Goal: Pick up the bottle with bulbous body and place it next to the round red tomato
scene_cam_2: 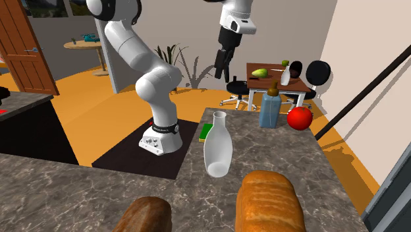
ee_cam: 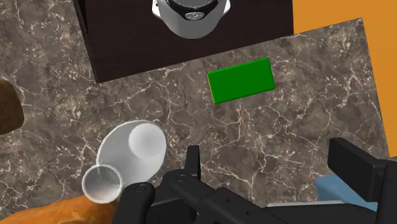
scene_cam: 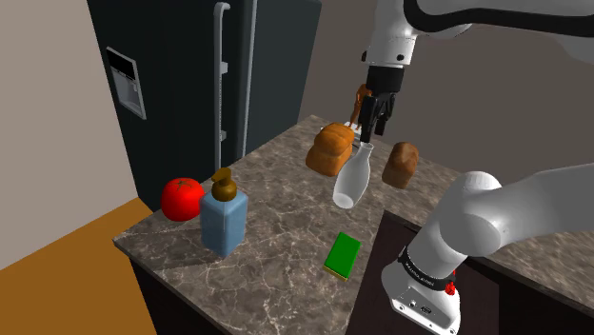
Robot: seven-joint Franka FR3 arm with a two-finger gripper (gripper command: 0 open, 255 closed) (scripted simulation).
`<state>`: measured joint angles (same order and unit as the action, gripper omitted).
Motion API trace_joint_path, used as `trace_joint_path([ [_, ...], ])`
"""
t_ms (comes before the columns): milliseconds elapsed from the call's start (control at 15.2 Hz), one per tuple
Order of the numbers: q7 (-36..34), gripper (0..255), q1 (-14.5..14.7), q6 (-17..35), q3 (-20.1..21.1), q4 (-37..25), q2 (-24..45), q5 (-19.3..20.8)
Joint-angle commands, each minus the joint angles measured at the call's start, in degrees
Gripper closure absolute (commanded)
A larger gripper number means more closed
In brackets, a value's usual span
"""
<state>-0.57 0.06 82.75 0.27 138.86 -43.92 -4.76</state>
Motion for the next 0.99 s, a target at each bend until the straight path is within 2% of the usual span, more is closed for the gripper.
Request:
trace_joint_path([
  [0,0.0,0,0.0,0.0,0.0,0.0,0.0,0.0],
  [462,4.76,0,-3.96,8.31,-4.96,2.08,6.76,7.04],
  [924,8.51,0,-7.67,16.66,-9.8,1.22,15.74,12.91],
])
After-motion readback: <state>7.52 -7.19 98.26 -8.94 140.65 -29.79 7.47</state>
